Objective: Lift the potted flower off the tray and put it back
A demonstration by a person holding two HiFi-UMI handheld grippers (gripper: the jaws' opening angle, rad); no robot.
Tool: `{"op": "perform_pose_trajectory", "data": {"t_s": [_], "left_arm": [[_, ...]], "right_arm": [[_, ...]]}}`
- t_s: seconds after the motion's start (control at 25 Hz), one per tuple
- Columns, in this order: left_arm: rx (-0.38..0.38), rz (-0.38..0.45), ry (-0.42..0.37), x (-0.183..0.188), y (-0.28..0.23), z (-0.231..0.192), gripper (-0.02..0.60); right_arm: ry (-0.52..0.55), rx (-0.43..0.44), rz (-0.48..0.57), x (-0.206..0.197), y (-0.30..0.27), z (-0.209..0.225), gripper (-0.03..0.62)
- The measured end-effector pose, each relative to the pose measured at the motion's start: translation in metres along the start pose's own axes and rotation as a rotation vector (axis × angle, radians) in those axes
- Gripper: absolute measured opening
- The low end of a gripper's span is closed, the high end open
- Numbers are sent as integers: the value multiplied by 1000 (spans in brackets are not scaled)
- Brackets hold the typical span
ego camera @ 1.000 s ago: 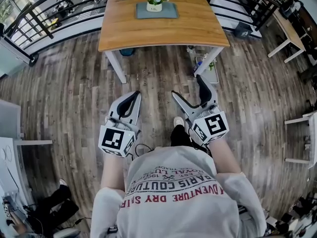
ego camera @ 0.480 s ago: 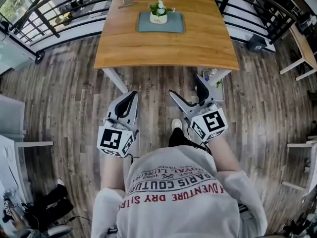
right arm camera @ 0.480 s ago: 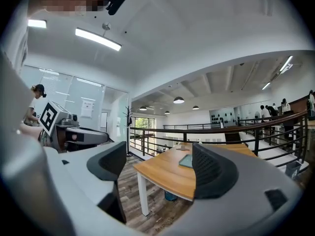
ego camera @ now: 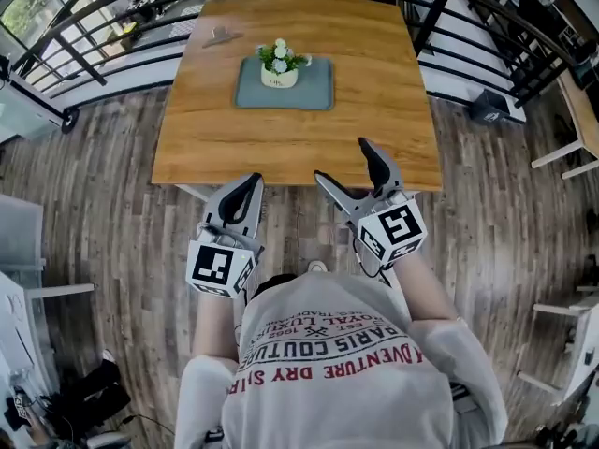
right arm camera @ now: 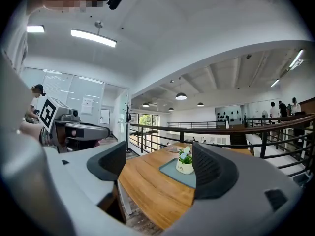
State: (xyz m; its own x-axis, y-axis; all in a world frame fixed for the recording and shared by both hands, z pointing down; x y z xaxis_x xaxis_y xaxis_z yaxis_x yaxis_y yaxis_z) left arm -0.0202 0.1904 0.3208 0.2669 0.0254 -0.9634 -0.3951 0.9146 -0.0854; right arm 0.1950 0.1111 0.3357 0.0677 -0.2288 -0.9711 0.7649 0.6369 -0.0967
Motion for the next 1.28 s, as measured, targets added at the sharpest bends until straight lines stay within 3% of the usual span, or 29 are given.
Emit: {"op": "perform_pose_trajectory", "data": {"t_s": [0.28,0.52,1.0,1.28], "left_arm": [[-15,-43,19,-15,-66,-33,12],[-41,-23,23,-37,-117,-89,12],[-123,-32,65,-90,-214,-197,12],[-148,-85,109,-130,-260,-226,12]], "right_arm": [[-24,0,-27,7,-57,55,407],[-11,12,-74,5,-124,84,407],[16,36,-289,-22,-264,153,408],[127,109,-492,-57,-325,196,423]]}}
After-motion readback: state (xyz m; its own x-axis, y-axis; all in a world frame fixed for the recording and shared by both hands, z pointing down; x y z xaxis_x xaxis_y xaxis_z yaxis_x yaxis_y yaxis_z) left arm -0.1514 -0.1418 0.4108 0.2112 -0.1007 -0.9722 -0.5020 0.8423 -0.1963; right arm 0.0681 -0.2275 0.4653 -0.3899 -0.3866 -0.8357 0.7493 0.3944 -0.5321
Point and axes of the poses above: the fingertips, and each gripper's own axes: y backward along the fingers, z to its right, x out of its top, the point moved 8 cm from there along y, backward along the fingers, and after that the axes turned 12 degrees about -y, right-handed, at the moved point
